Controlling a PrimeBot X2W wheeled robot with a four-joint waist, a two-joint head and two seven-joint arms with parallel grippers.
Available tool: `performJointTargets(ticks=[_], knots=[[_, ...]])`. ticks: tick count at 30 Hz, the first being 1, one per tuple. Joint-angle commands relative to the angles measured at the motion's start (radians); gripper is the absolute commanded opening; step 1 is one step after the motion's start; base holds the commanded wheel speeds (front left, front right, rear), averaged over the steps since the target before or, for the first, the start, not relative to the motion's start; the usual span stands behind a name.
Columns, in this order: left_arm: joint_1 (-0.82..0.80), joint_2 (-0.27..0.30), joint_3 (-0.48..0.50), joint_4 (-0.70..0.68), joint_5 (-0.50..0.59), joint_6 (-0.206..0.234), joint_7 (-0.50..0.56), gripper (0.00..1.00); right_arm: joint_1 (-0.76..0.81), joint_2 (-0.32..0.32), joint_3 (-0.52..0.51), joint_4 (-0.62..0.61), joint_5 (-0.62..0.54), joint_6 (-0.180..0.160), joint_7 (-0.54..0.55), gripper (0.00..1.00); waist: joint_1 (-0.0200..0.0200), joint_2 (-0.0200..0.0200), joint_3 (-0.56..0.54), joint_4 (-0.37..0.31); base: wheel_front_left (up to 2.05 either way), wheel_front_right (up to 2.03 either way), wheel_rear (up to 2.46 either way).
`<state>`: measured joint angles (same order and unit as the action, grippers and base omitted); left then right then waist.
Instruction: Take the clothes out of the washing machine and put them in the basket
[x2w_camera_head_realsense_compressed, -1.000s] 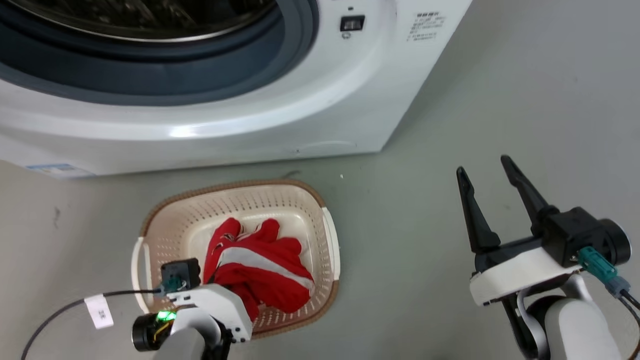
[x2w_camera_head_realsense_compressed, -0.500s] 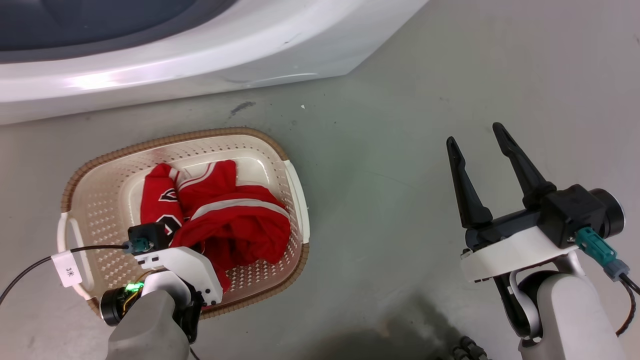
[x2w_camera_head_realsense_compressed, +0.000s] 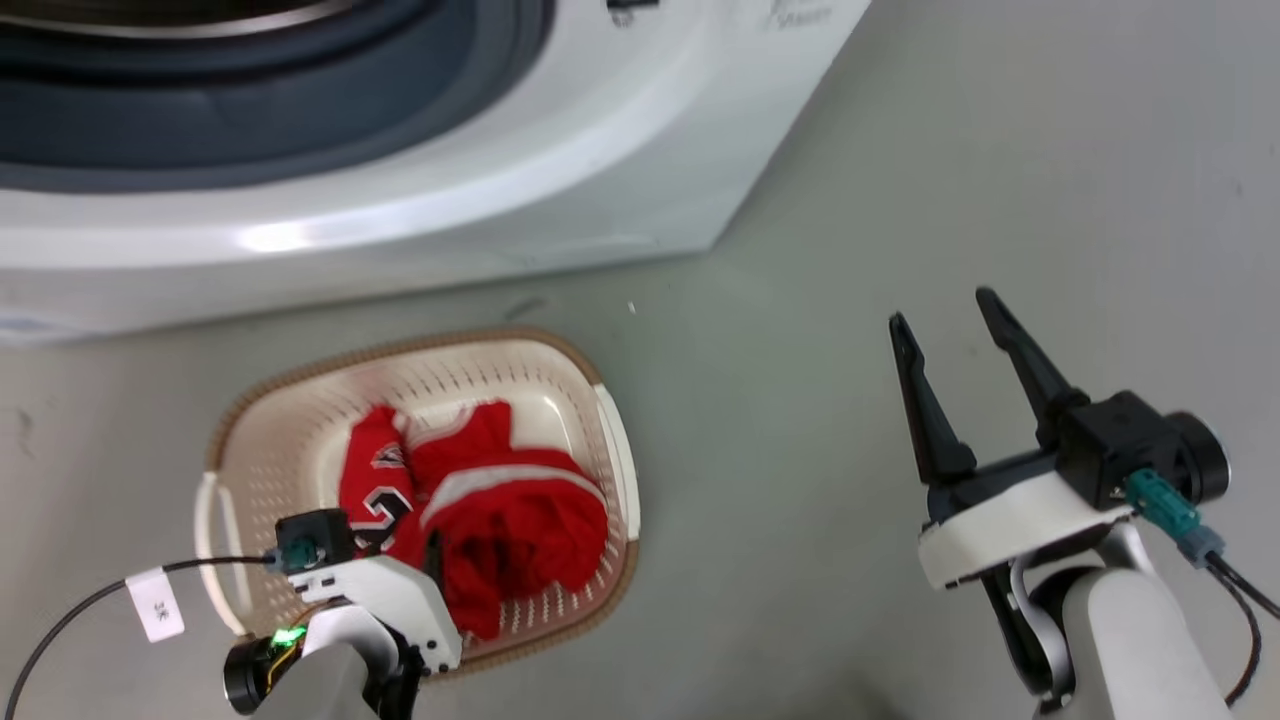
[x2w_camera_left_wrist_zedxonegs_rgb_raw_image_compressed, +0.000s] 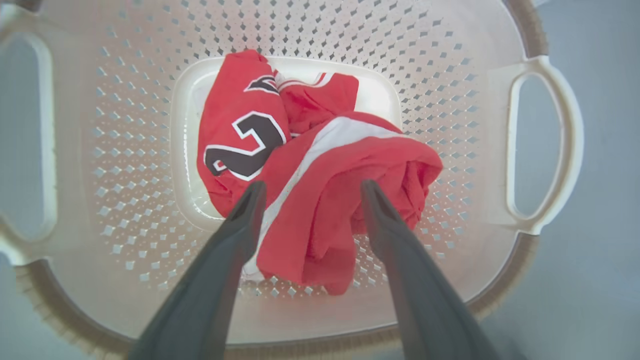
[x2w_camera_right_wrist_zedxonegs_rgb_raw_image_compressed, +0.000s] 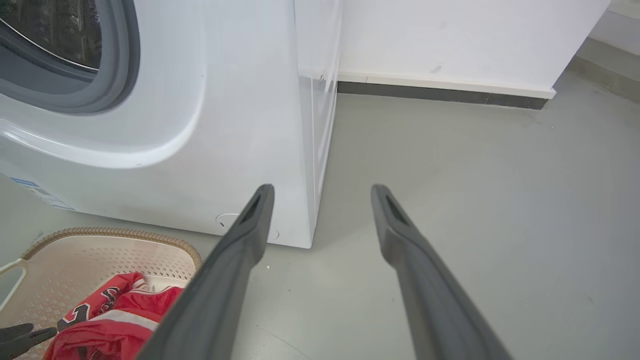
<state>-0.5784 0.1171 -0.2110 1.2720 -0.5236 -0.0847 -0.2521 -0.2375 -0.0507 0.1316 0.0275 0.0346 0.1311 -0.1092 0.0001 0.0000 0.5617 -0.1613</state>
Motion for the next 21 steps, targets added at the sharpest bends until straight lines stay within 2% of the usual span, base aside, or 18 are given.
performJointTargets(ticks=[1,3,7,12,21], knots=[[0.022,-0.004,0.002,-0.011,0.002,-0.004,-0.009,1.0,0.024,0.001,-0.007,0.003,-0.003,-0.001,0.005,1.0,-0.0001,0.0,-0.115,0.038,0.0,0.0,0.0],[0.047,-0.003,0.002,-0.039,0.011,-0.001,-0.013,1.0,0.044,0.001,-0.014,0.008,-0.005,-0.001,0.012,1.0,-0.0001,0.0,-0.167,0.05,0.0,0.0,0.0],[0.128,0.004,0.02,-0.177,0.049,0.026,-0.013,1.0,0.088,0.001,-0.032,0.013,-0.011,-0.001,0.027,1.0,-0.0001,0.0,-0.266,0.069,0.0,0.0,0.0],[0.227,-0.007,0.06,-0.324,0.09,0.034,-0.013,1.0,0.149,0.001,-0.055,0.006,-0.012,-0.001,0.048,1.0,-0.0001,0.0,-0.376,0.09,0.0,0.0,0.0],[0.342,-0.013,0.119,-0.651,0.22,0.068,-0.013,1.0,0.234,0.001,-0.098,-0.037,-0.027,-0.001,0.086,1.0,-0.0001,0.0,-0.49,0.13,0.0,0.0,0.0]])
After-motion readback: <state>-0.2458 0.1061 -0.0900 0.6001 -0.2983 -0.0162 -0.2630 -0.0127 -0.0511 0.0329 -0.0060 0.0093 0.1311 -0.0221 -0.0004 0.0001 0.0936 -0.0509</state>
